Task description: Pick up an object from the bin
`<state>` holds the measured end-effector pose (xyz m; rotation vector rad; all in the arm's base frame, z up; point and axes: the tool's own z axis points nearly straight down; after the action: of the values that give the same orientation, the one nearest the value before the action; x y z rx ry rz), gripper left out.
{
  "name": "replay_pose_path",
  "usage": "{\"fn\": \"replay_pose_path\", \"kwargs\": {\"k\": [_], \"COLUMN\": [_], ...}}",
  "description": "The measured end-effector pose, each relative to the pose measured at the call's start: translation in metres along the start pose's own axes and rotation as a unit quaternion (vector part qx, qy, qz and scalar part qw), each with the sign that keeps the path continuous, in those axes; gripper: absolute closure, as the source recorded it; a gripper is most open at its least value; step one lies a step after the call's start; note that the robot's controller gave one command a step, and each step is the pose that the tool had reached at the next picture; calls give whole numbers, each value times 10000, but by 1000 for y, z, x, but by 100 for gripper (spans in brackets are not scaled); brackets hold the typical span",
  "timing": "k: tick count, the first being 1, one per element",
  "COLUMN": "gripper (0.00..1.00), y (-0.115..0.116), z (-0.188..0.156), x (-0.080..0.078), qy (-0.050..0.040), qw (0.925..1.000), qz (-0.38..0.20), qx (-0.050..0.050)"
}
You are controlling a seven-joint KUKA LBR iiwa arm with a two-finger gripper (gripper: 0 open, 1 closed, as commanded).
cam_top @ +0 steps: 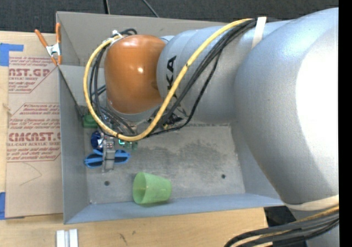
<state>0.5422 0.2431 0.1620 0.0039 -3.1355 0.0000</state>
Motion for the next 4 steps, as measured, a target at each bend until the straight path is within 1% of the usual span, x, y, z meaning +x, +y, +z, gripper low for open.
{"fn": "replay_pose_path", "kwargs": {"k": [1,4], "gripper": [0,0], "y": [-3,2], "z": [91,87], "x": [-29,-32], "qy": [-81,-55], "qw": [9928,9928], "qz": [-1199,-1201], "qx": [-13,-13]}}
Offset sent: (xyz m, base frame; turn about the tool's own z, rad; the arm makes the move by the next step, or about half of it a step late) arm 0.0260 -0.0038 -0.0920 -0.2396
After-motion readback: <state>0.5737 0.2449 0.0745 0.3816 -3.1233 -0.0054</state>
